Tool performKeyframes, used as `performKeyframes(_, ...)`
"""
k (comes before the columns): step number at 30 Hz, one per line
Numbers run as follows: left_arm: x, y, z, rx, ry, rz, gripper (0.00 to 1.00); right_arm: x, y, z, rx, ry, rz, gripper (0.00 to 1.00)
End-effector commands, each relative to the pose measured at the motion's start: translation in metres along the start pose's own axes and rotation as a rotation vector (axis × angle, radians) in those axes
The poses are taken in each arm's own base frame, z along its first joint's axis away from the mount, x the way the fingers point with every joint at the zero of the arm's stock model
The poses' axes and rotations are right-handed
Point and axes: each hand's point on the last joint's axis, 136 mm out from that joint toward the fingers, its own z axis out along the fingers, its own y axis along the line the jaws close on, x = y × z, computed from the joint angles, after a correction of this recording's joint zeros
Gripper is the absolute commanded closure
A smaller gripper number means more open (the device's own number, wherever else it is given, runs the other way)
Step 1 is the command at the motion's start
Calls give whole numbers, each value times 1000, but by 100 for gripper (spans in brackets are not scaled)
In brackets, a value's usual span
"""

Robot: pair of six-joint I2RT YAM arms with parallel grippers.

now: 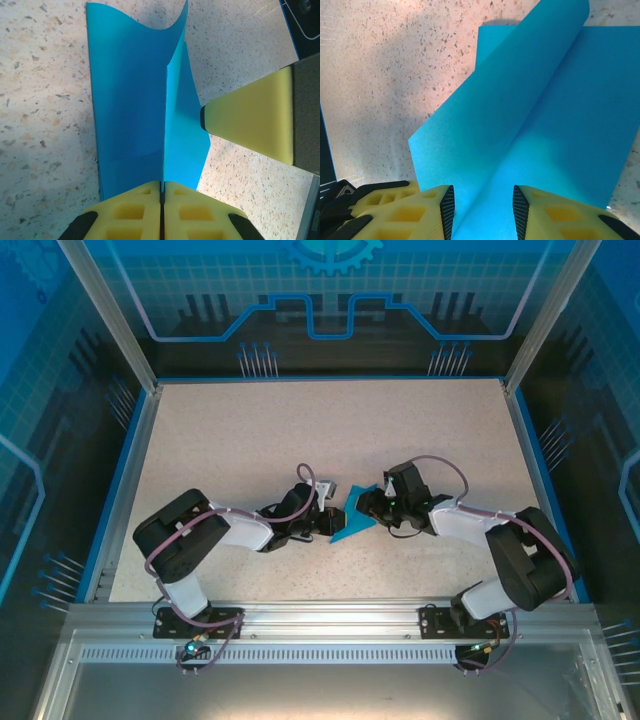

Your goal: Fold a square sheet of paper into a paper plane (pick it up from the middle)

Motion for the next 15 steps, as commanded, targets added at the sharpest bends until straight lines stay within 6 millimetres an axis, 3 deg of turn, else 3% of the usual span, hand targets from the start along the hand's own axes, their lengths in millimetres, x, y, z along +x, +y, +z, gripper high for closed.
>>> performKeyframes(1,4,6,-1,-3,6,-44,94,2,11,5,-18,31,-33,63)
performKeyframes(15,9,12,3,-5,68,-120,93,6,8,18,30,67,-41,59)
